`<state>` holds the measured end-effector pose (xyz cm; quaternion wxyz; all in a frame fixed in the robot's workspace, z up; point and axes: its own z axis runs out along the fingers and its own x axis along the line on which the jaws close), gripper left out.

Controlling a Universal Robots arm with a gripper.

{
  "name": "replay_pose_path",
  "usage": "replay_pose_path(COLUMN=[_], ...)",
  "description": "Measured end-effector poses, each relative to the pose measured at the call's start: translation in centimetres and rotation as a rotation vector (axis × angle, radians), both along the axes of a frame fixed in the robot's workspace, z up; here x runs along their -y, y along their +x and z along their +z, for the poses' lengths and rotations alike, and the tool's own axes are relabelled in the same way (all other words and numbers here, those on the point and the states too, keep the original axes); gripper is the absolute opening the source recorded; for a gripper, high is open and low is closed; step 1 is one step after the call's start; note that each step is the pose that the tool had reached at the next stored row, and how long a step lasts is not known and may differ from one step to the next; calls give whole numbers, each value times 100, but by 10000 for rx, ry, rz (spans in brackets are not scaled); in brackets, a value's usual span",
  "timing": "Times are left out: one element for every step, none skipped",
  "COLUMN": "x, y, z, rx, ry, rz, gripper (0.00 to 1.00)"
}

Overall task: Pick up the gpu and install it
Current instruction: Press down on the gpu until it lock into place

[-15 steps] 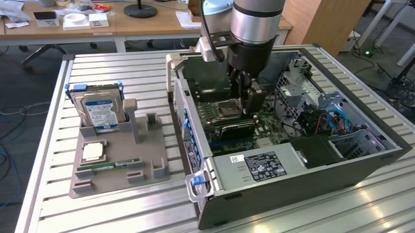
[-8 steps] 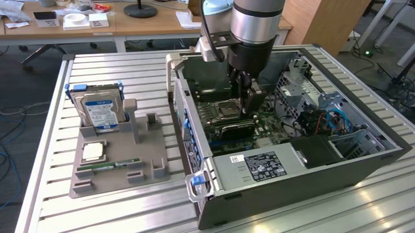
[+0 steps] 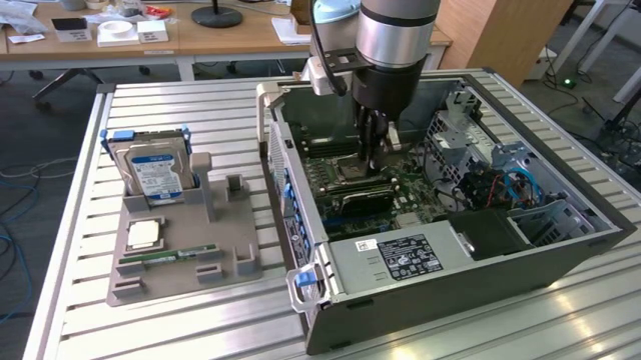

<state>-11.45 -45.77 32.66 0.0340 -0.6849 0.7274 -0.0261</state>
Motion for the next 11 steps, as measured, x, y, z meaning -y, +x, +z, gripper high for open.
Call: replay_pose_path(x=[0,0,0,0,0,0,0,0,0,0,0], y=[0,0,0,0,0,0,0,0,0,0,0], z=[0,0,0,0,0,0,0,0,0,0,0], rx=[1,0,0,0,0,0,0,0,0,0,0], ry=[0,0,0,0,0,0,0,0,0,0,0], rz=[0,0,0,0,0,0,0,0,1,0,0], gripper=[38,32,32,26,20,20,15,11,11,11,11])
